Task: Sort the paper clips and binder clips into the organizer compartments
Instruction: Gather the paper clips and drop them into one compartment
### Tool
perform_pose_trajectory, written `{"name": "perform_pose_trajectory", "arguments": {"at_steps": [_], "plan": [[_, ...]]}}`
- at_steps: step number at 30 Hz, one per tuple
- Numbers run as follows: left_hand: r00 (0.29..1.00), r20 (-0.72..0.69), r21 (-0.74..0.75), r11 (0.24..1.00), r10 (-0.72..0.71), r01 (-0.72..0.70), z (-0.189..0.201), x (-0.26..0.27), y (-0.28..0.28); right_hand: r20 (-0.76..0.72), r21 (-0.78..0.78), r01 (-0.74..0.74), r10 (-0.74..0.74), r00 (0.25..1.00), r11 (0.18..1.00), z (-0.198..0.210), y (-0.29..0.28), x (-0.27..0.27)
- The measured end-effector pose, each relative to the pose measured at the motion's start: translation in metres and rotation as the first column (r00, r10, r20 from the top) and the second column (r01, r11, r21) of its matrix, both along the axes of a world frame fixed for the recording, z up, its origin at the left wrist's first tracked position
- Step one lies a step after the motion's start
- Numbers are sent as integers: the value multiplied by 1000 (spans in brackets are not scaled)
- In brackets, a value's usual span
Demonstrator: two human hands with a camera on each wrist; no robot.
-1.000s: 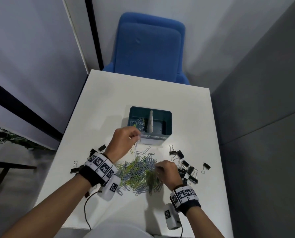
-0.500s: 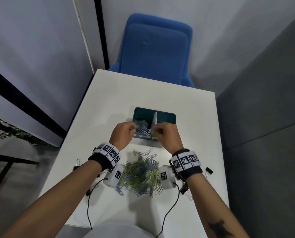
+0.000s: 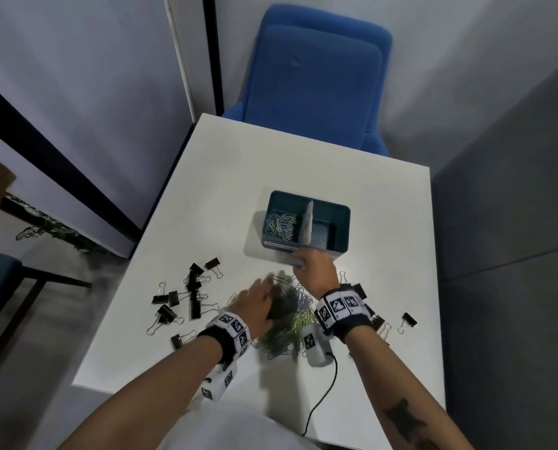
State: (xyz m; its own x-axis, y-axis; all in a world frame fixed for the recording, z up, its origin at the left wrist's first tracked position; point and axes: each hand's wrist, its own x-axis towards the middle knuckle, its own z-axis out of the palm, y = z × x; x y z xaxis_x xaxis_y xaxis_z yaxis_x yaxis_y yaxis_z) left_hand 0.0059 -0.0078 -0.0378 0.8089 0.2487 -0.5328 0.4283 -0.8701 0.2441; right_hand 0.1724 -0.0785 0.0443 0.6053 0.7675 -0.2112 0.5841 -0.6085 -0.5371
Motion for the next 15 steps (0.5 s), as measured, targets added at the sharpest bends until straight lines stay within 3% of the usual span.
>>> {"name": "perform_pose_trajectory", "arguments": {"at_steps": [5,8,12,15], "plan": [[983,86,-13,987,-161,163,4,-17,-5,-74,-294,-114,96,993,949,-57,-35,-15],[979,165,44,993,-117,111,11,-27,-2,-139,-443,-166,115,984,881,-67,-50,-20],[992,49,-13,993,116,-115,16,-41,-4,-78,-428,-230,218,973,874,-74,-62,-38],[995,4,-7,995,97,-97,11,-42,-17,-61,-389,-271,269,961,880,-80,-68,-51]]}}
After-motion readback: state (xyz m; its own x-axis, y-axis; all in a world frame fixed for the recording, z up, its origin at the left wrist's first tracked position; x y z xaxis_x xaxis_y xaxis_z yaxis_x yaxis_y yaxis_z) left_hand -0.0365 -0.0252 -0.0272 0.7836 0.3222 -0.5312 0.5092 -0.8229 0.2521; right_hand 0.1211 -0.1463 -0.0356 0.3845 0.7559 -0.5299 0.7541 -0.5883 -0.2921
